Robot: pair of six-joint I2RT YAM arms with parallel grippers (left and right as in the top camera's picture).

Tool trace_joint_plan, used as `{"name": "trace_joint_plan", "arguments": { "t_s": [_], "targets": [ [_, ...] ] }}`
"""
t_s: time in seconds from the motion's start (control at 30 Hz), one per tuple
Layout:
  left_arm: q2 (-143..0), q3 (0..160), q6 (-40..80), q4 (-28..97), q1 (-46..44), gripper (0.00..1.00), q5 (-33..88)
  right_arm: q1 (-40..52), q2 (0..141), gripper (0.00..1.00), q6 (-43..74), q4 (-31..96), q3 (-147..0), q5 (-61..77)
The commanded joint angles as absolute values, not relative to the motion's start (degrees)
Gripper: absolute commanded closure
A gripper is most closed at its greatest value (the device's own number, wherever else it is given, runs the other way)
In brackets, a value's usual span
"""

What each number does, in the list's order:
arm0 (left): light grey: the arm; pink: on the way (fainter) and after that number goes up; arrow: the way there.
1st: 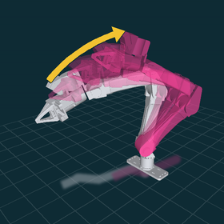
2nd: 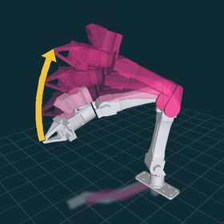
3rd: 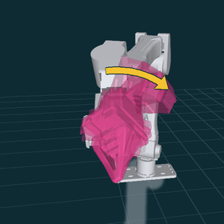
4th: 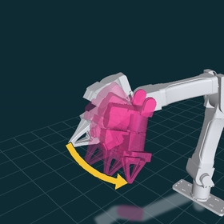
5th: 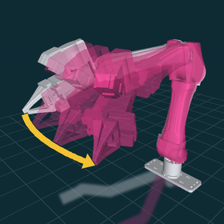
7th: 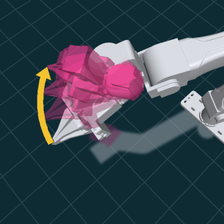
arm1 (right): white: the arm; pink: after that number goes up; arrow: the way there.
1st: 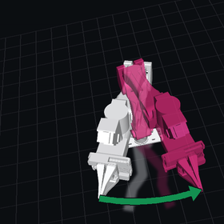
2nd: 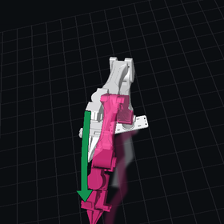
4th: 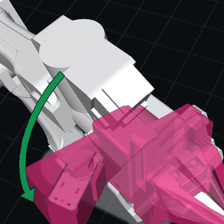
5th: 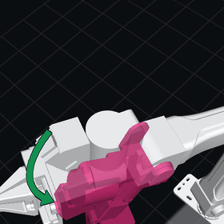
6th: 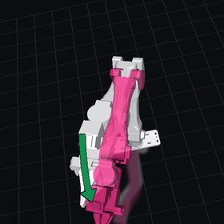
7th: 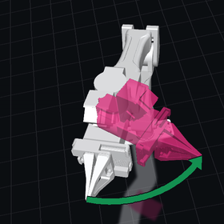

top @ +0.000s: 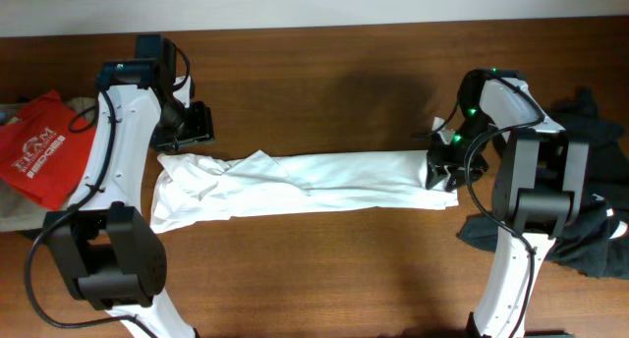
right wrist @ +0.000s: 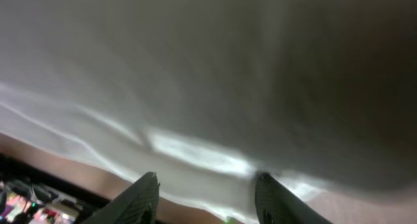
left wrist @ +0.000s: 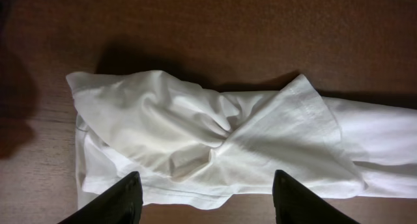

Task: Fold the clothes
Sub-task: 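Grasp the right end of the strip and fold it leftward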

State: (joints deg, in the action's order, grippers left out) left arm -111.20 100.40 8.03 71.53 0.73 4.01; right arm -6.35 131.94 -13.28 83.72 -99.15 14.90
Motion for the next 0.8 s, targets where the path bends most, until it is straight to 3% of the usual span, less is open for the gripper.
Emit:
{"name": "trace_joint_plan", "arguments": {
  "t_s": [0.0, 0.1, 0.3, 0.43, 0.53, 0.57, 0.6, 0.63, 0.67, 0.77],
  "targets": [
    [-111.2, 100.5, 8.3, 71.4, 1.0, 0.36, 3.6, -7.5, 129.2, 0.48, -11.5, 85.2, -104.5, 11.3],
    [-111.2, 100.5, 8.3, 71.4, 1.0, 0.33, 3.6, -8.0, 127.1, 0.46, -8.8, 81.8, -105.6, 11.2],
    [-111.2, 100.5, 8.3, 71.1, 1.0, 0.32, 3.6, -7.1, 127.1, 0.37, -8.7, 74.1, -94.4, 10.7],
    [-111.2, 100.5, 8.3, 71.2, 1.0, 0.32, 3.6, -7.0, 127.1, 0.38, -9.4, 71.3, -89.8, 18.0],
    [-111.2, 100.5, 8.3, 71.2, 1.0, 0.32, 3.6, -5.5, 127.1, 0.51, -11.5, 71.3, -89.3, 22.3],
    [-111.2, 100.5, 8.3, 71.2, 1.0, 0.32, 3.6, -5.3, 127.1, 0.7, -11.5, 70.4, -89.3, 22.3],
    [-111.2, 100.5, 8.3, 71.2, 1.0, 0.32, 3.6, -5.3, 127.1, 0.82, -11.2, 69.9, -89.3, 22.2],
    [-111.2, 100.5, 8.3, 71.2, 1.0, 0.32, 3.6, -5.3, 127.1, 0.86, -10.2, 69.5, -89.3, 21.4],
    [-111.2, 100.5, 8.3, 71.3, 1.0, 0.32, 3.6, -5.7, 127.1, 0.96, -8.3, 69.4, -89.5, 18.3],
    [-111.2, 100.5, 8.1, 71.6, 1.0, 0.32, 3.3, -8.4, 127.0, 0.96, 0.3, 72.5, -94.8, 3.9]
  ]
}}
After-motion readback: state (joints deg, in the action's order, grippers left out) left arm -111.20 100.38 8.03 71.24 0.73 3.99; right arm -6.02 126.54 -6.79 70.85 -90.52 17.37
